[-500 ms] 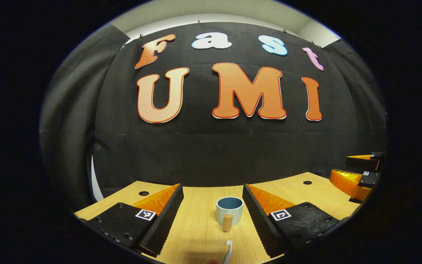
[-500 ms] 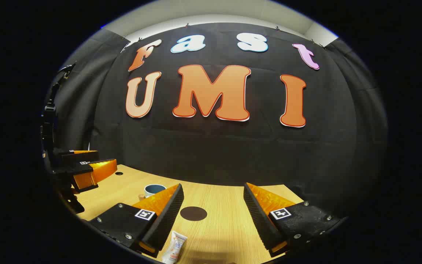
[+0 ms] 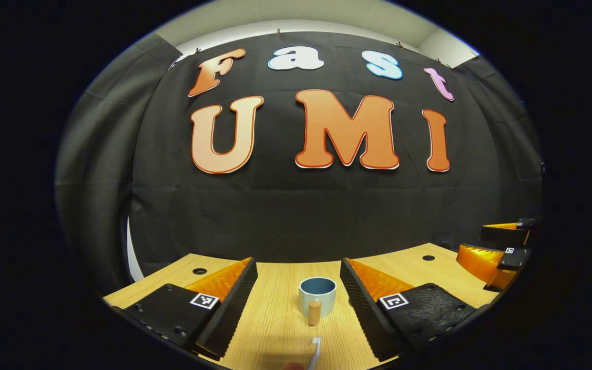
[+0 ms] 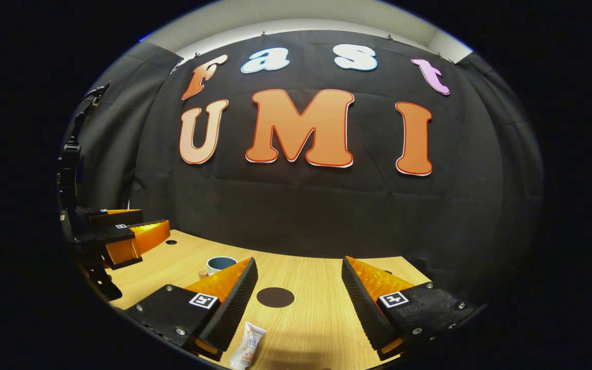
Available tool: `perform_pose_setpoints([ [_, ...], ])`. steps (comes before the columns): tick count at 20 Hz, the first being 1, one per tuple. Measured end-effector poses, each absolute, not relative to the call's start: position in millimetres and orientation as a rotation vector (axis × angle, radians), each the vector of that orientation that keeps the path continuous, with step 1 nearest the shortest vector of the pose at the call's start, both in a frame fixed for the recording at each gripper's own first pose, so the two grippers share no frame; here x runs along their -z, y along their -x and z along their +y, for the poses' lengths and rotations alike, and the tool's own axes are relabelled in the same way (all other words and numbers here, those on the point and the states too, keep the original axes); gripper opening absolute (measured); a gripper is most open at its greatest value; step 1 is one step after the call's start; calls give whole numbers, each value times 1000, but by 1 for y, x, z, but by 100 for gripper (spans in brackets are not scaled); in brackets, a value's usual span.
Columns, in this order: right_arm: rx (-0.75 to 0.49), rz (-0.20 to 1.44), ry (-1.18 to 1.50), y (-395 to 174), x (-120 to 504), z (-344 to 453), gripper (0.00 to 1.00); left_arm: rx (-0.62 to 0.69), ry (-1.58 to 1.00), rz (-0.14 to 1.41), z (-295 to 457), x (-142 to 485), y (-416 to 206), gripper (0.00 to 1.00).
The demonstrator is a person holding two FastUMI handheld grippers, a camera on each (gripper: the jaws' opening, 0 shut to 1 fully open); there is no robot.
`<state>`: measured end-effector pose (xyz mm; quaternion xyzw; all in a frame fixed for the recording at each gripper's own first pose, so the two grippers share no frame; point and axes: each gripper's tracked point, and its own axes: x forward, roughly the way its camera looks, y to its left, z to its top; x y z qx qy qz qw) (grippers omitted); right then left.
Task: Put the toothbrush and toothpaste on the desktop into the cup, then pick up the cup and place it on the coaster on the desktop.
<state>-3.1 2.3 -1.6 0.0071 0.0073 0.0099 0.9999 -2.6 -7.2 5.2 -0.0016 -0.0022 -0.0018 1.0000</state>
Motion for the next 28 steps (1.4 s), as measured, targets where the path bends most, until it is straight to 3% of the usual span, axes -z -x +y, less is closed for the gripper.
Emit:
perform_pose_setpoints([
  [11,-49,97,-49,1,20,1,98,14,-25,45,-13,1,1,100],
  [12,-64,117,-51,0,26,5,98,11,-28,64,-11,5,1,97],
  [26,-235,533,-126,13,144,77,98,97,23,528,-8,137,26,98],
  [27,-245,561,-123,15,150,84,98,100,28,559,-7,145,29,94],
  [28,-247,585,-119,14,153,89,98,99,31,587,-7,153,32,98],
])
